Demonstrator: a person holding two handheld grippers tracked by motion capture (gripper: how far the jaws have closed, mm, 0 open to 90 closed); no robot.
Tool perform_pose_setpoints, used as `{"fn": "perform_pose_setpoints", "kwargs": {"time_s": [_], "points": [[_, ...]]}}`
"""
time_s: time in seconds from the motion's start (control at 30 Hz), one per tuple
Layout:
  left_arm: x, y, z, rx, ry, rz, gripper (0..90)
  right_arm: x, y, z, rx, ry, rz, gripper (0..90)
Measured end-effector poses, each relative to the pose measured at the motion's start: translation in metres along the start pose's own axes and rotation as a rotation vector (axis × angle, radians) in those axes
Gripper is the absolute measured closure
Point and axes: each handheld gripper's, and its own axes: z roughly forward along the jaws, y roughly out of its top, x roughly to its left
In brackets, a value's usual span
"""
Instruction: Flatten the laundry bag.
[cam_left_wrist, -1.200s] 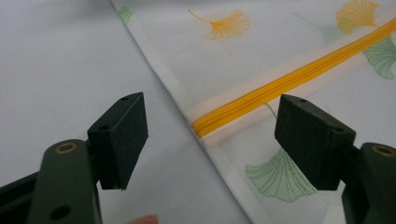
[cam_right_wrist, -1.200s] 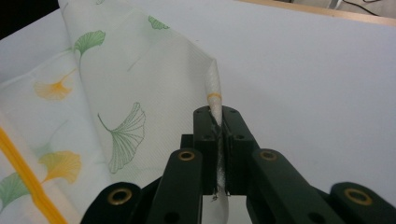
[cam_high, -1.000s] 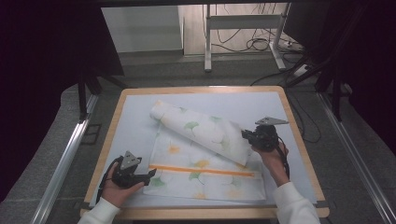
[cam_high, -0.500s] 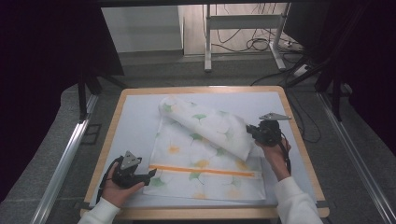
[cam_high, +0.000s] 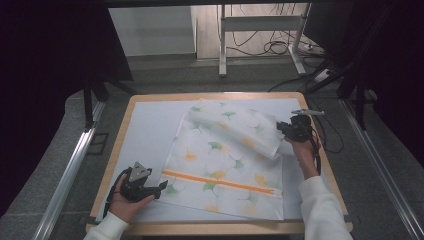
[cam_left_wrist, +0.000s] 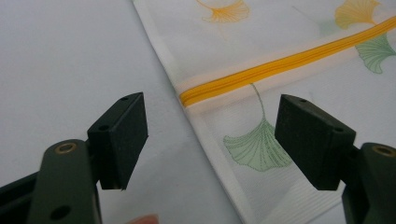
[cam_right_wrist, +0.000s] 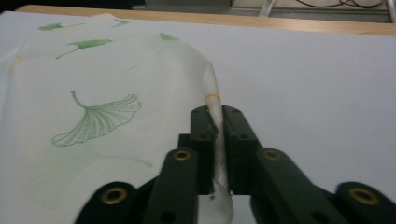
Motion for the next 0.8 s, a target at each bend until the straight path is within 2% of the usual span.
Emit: {"fn": "perform_pose_setpoints", "kwargs": {"time_s": [0.03, 0.07, 0.1, 0.13, 0.17, 0.3, 0.4, 0.43, 0.47, 0.5, 0.6, 0.73, 0.8], "points": [[0.000, 0.000, 0.000, 0.000, 0.000, 0.000, 25.4, 0.000, 0.000, 0.000, 0.000, 0.000, 0.000, 73.2], [0.000, 0.000, 0.000, -0.001, 0.000, 0.001, 25.4, -0.002, 0.001, 0.002, 0.000, -0.039, 0.003, 61.4], [0.000, 0.000, 0.000, -0.002, -0.001, -0.001, 25.4, -0.007, 0.003, 0.000, -0.021, -0.079, 0.039, 47.1], [0.000, 0.000, 0.000, -0.002, -0.001, -0.001, 25.4, -0.007, 0.003, 0.000, -0.021, -0.079, 0.039, 47.1], [0.000, 0.000, 0.001, -0.003, -0.003, -0.003, 25.4, -0.007, 0.005, -0.007, -0.043, -0.097, 0.043, 41.6], [0.000, 0.000, 0.001, 0.004, -0.004, 0.001, 25.4, -0.004, 0.007, -0.020, -0.070, -0.098, 0.045, 39.2], [-0.001, 0.000, 0.001, 0.002, -0.005, 0.002, 25.4, 0.006, 0.006, -0.034, -0.081, -0.063, 0.037, 38.3], [-0.001, 0.000, 0.000, 0.005, -0.003, 0.000, 25.4, 0.015, 0.004, -0.041, -0.084, -0.043, 0.007, 38.2], [-0.001, 0.000, 0.000, 0.005, -0.003, 0.000, 25.4, 0.015, 0.004, -0.041, -0.084, -0.043, 0.007, 38.2], [0.000, -0.001, 0.001, 0.008, -0.001, -0.009, 25.4, 0.025, -0.001, -0.047, -0.065, -0.012, -0.009, 37.9], [0.002, -0.002, 0.001, 0.010, 0.003, -0.015, 25.4, 0.039, -0.009, -0.053, -0.033, 0.017, -0.047, 37.2], [0.004, -0.003, 0.000, 0.009, 0.010, -0.022, 25.1, 0.049, -0.016, -0.057, -0.014, 0.048, -0.059, 36.7], [0.006, -0.003, -0.001, 0.011, 0.019, -0.025, 24.8, 0.058, -0.025, -0.060, 0.010, 0.063, -0.083, 36.7]]}}
